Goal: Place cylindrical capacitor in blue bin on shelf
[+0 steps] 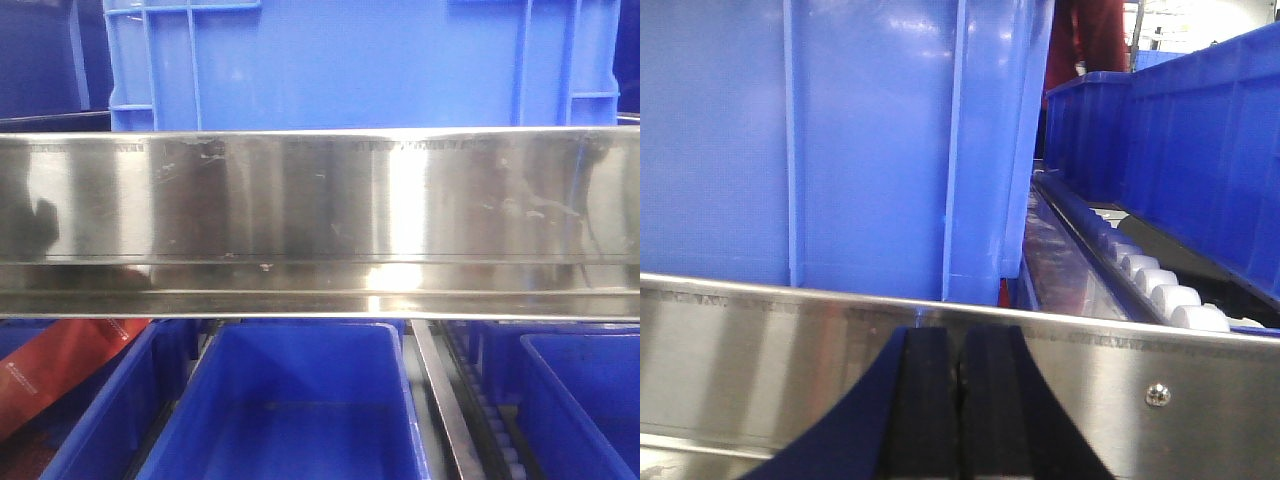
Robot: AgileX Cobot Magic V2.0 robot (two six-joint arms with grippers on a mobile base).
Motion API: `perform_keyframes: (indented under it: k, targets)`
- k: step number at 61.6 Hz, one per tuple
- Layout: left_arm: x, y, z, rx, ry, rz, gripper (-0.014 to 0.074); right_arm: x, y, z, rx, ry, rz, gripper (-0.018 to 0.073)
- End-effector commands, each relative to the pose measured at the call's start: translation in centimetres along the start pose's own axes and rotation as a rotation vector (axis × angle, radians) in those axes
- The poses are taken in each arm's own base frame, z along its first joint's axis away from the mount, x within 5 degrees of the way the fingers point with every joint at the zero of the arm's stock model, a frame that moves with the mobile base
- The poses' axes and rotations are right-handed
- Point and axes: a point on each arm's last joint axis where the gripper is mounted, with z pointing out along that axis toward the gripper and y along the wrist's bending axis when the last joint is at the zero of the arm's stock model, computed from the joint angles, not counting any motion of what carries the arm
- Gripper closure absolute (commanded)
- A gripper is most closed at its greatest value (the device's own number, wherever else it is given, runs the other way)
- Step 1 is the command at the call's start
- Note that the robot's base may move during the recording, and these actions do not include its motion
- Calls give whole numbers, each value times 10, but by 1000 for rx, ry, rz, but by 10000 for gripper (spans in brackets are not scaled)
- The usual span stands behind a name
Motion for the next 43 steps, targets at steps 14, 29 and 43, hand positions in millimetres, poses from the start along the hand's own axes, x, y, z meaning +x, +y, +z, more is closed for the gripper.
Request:
perform_keyframes:
  k: [14,29,43]
  targets:
    - [-3,0,0,-1,-28,1,707,54,-7,2,186,-35,67,703]
    - [-3,0,0,-1,-28,1,707,112,-7,5,218,1,89,703]
    - [-3,0,0,-1,-28,1,707,131,-7,8,215,53,83,703]
